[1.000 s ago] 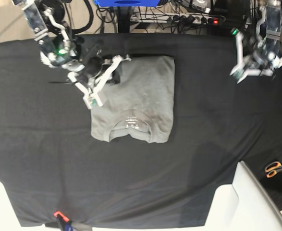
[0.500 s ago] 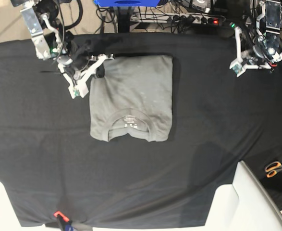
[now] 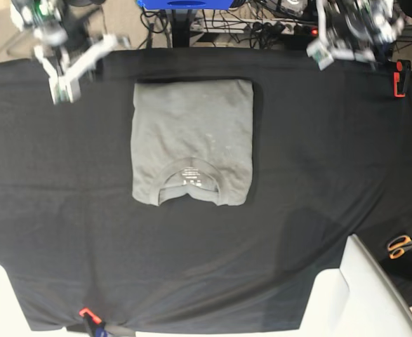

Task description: Fold the T-shirt properly

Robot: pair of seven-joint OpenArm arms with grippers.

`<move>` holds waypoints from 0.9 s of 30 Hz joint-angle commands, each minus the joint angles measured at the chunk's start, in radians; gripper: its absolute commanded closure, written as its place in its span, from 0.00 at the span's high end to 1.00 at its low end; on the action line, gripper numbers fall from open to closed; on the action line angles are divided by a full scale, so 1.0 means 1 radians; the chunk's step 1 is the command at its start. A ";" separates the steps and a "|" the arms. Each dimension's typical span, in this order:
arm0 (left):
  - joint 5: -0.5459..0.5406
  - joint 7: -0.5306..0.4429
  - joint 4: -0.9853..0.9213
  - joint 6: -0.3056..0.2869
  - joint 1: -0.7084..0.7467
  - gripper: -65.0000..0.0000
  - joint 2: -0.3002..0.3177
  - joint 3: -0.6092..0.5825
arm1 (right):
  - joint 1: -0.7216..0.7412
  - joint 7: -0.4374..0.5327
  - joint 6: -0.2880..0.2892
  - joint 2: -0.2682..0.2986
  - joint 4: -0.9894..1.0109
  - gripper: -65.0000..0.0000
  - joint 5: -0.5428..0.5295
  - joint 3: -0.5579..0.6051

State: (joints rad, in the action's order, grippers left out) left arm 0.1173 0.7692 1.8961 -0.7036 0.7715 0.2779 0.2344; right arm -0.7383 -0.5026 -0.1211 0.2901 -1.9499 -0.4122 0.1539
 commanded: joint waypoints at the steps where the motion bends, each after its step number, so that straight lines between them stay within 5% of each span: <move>1: -0.001 -0.024 0.012 0.005 0.038 0.00 -0.004 0.006 | -0.036 0.023 0.002 0.014 -0.016 0.00 -0.001 -0.033; 10: 0.000 -0.080 -0.232 0.005 0.093 0.00 -0.070 -0.013 | -0.169 -0.058 0.007 0.011 0.228 0.00 0.003 -0.110; 17: 0.000 -0.365 -0.788 0.026 -0.113 0.00 -0.049 -0.221 | 0.135 -0.040 0.107 -0.001 0.880 0.00 0.005 0.166; 20: 0.000 -0.511 -1.147 0.132 -0.287 0.00 -0.044 -0.402 | 0.334 0.131 0.107 -0.075 1.314 0.00 0.005 0.287; 23: -0.011 -0.753 -1.645 0.244 -0.524 0.00 -0.062 -0.596 | 0.504 0.460 0.107 -0.160 1.767 0.01 0.005 0.376; 27: -0.011 -1.088 -1.896 0.404 -0.665 0.00 -0.122 -0.674 | 0.567 0.869 0.105 -0.190 1.950 0.01 -0.003 0.405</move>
State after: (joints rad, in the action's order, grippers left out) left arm 0.1104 -0.3202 -0.0017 -0.2874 0.1020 0.1661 -0.4400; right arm -0.1772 0.3569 -0.0093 0.0891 -0.0002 -0.4107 0.5621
